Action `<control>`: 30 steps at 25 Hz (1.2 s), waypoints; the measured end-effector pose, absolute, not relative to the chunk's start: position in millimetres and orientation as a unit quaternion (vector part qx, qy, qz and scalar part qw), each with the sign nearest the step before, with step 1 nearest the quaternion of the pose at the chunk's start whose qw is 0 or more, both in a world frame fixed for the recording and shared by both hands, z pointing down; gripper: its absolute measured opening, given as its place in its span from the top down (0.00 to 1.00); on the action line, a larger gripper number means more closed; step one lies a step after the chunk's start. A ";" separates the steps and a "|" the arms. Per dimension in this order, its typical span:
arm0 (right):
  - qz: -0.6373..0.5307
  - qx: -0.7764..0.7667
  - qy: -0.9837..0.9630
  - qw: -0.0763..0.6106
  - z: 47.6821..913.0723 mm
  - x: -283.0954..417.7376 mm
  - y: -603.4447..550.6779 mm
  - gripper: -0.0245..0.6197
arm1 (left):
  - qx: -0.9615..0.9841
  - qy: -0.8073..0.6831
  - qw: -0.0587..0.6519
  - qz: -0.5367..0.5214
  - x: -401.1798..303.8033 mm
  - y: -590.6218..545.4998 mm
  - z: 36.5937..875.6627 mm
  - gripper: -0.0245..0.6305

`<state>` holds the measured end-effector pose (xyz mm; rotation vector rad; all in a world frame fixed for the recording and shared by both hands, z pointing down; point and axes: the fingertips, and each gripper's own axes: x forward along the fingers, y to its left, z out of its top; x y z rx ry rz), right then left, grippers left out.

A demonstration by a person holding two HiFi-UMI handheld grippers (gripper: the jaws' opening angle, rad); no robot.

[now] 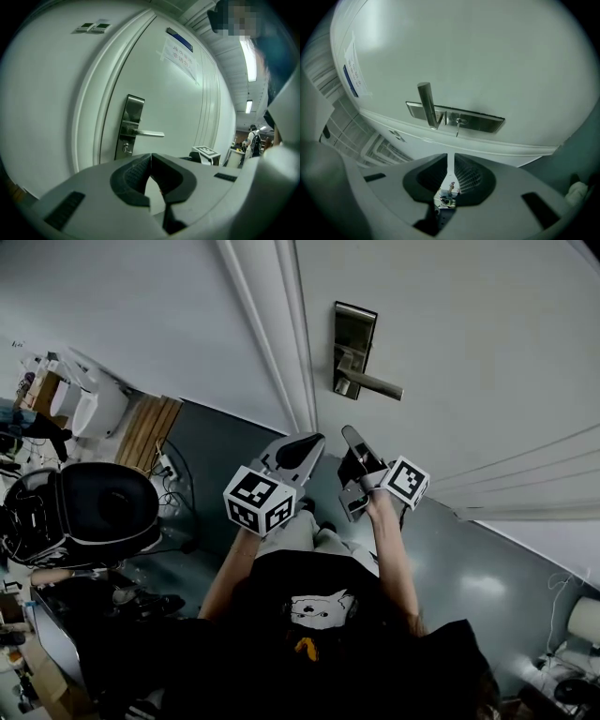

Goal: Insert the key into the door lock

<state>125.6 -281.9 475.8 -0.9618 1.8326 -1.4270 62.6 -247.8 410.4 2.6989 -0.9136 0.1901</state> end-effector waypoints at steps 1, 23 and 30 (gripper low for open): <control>-0.537 -0.366 0.698 0.301 478.1 124.8 -280.8 0.91 | 0.935 -0.316 0.144 0.071 63.5 -247.4 413.8 0.95; -0.482 -0.419 0.717 0.281 462.5 107.2 -234.7 0.91 | 0.947 -0.271 0.146 0.086 39.6 -227.1 421.1 0.95; -0.463 -0.435 0.724 0.267 453.0 46.5 -194.2 0.91 | 0.954 -0.251 0.146 0.069 -20.0 -194.0 414.3 0.95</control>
